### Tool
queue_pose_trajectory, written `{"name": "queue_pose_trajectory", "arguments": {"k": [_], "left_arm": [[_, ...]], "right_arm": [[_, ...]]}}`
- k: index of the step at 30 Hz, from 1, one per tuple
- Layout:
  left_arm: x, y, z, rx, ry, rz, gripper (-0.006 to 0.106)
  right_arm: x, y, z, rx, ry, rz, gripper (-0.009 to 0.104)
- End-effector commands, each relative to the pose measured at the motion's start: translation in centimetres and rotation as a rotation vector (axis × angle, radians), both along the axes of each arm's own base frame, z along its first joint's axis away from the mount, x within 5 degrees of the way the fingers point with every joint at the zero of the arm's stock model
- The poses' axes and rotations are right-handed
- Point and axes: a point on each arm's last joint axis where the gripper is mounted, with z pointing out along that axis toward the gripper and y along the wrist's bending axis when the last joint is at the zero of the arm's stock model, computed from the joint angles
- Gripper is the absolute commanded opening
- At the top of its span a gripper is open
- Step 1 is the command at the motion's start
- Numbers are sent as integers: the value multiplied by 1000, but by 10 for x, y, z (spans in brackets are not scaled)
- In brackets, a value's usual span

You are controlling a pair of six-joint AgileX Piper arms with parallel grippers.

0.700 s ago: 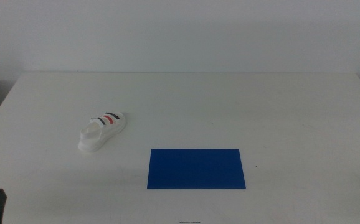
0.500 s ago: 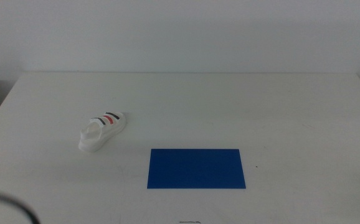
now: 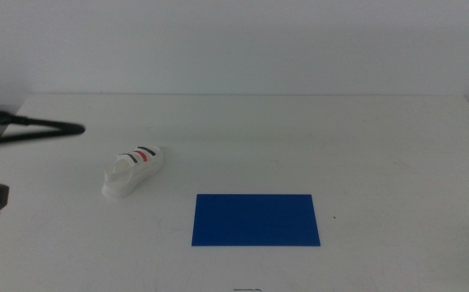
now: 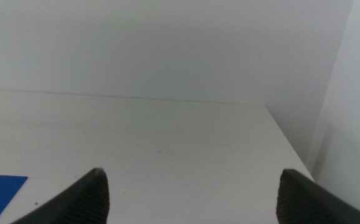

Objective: Use one arm to grab the shoe from the table and place it on the mat.

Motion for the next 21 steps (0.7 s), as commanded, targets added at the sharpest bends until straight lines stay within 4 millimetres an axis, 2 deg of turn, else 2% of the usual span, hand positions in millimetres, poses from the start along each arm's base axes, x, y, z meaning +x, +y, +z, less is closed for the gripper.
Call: {"name": "queue_pose_trajectory", "arguments": {"k": [1, 5, 10, 14, 21], "left_arm": [[16, -1, 17, 4, -24, -15, 94], [41, -2, 27, -3, 85, -25, 94], [93, -7, 34, -9, 276, -110, 94], [138, -20, 25, -39, 398, -199, 94], [206, -61, 4, 28, 489, -304, 94]], "right_arm": [[-2, 0, 14, -15, -113, 1, 94], [-2, 0, 14, -15, -113, 1, 94], [-2, 0, 14, -15, -113, 1, 94], [-2, 0, 14, -15, -113, 1, 94], [-2, 0, 14, -15, -113, 1, 94]]}}
